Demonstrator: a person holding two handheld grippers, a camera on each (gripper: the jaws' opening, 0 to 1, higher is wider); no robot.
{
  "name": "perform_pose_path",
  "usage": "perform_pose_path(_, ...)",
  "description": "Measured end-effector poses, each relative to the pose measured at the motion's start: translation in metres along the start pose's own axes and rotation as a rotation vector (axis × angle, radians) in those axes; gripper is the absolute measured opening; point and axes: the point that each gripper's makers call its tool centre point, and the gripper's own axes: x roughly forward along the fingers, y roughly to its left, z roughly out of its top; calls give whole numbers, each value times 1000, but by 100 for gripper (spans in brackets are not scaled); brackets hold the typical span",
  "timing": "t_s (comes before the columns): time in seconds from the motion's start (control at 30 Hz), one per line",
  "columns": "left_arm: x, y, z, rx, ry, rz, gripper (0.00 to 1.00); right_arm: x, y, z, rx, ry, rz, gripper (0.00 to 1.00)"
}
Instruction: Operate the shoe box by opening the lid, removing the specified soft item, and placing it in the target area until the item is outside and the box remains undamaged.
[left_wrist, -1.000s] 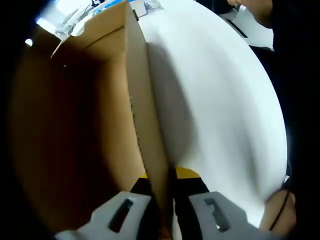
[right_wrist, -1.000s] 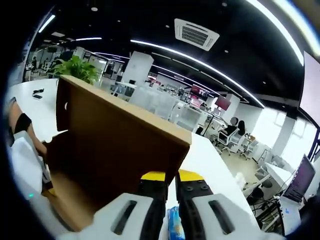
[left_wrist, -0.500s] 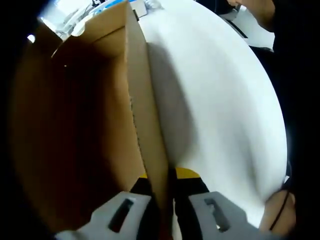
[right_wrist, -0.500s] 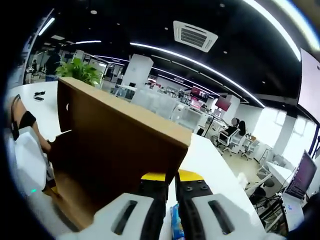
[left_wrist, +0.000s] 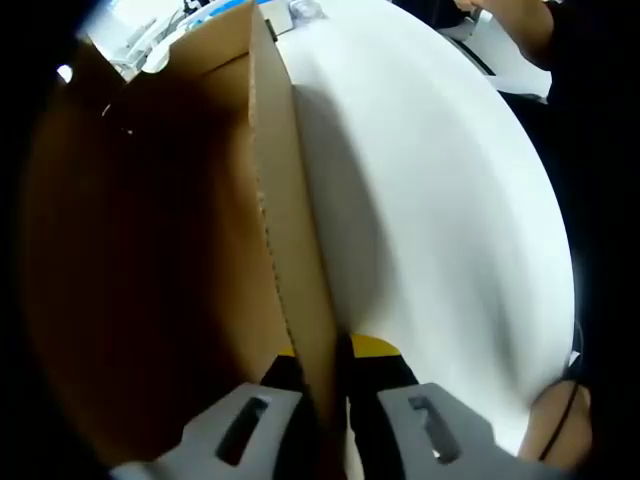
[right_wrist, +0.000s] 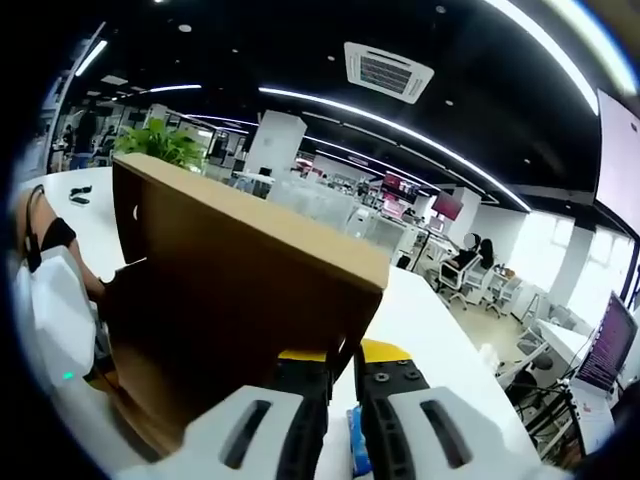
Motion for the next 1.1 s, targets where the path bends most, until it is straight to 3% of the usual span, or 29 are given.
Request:
perform_pose_path(0.27, 0, 0, 0, 3, 1, -1, 4, 2, -3, 8, 45, -14, 5, 4)
perform_pose_path(1.1, 0, -1, 0, 3, -5, -2, 4, -5, 3, 0, 68, -13, -3, 3)
